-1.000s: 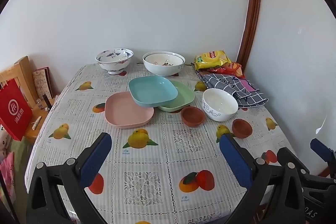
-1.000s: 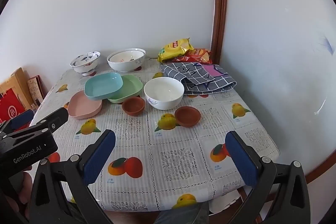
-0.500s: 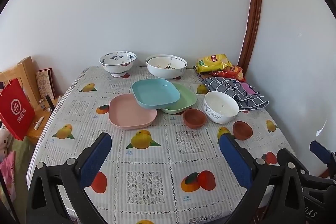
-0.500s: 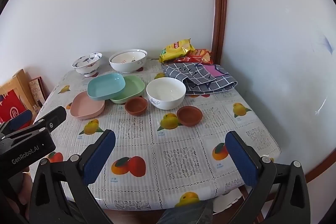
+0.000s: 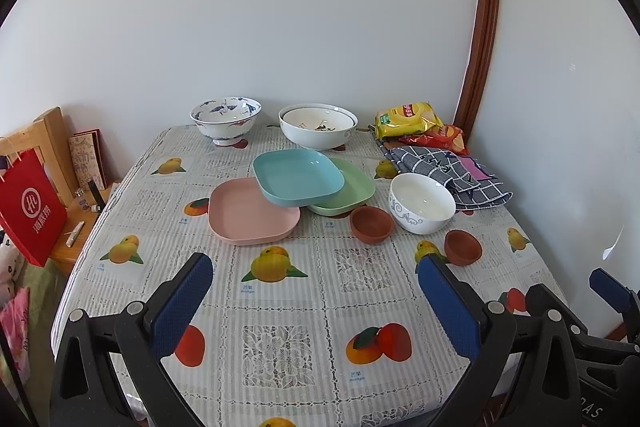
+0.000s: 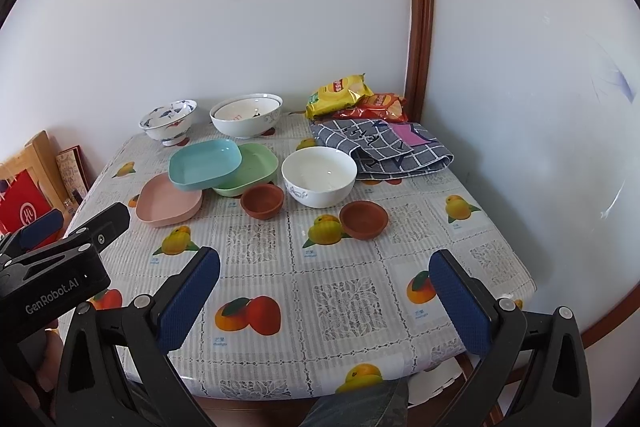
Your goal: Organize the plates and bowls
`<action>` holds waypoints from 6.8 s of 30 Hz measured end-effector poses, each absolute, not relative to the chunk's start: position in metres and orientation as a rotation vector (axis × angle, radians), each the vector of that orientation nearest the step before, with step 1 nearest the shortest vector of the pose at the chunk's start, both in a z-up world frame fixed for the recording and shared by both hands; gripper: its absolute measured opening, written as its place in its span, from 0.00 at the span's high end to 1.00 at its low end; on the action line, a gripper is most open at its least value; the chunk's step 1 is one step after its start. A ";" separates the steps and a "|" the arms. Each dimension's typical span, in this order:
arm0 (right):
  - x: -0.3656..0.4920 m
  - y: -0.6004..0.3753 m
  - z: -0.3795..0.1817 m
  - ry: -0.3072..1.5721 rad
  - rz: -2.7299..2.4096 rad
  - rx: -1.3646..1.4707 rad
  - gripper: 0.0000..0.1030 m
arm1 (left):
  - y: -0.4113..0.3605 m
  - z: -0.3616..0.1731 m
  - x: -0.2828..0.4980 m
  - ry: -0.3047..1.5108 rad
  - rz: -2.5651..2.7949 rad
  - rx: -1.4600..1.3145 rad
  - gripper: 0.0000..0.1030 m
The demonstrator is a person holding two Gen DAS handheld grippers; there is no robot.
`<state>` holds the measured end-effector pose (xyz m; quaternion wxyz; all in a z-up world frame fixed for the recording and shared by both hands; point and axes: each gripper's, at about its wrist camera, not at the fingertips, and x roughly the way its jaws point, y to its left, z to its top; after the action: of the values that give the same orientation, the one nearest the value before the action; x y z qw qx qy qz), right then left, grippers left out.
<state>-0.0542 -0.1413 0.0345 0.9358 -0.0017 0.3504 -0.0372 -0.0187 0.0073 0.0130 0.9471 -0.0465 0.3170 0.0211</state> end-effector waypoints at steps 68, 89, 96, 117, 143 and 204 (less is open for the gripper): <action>-0.017 -0.117 0.034 0.720 -0.036 0.058 0.00 | 0.032 -0.002 0.009 0.690 0.053 -0.092 0.00; 0.059 -0.108 0.030 0.766 -0.013 0.066 0.00 | 0.067 -0.009 0.093 0.771 0.087 -0.119 0.00; 0.089 -0.112 0.024 0.784 0.015 0.086 0.01 | 0.073 -0.015 0.125 0.793 0.106 -0.128 0.01; 0.190 -0.064 -0.024 0.862 0.114 0.018 0.22 | 0.107 -0.050 0.213 0.867 0.132 -0.118 0.07; 0.259 -0.034 -0.094 0.993 0.150 -0.014 0.47 | 0.121 -0.108 0.297 0.961 0.094 -0.136 0.42; 0.180 -0.049 -0.010 0.863 0.124 0.031 0.92 | 0.098 -0.013 0.203 0.803 -0.022 -0.183 0.86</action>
<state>0.1796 -0.0492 -0.0103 0.9063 0.0150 0.4181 0.0603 0.2028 0.0982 -0.0129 0.9164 -0.0888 0.3902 -0.0106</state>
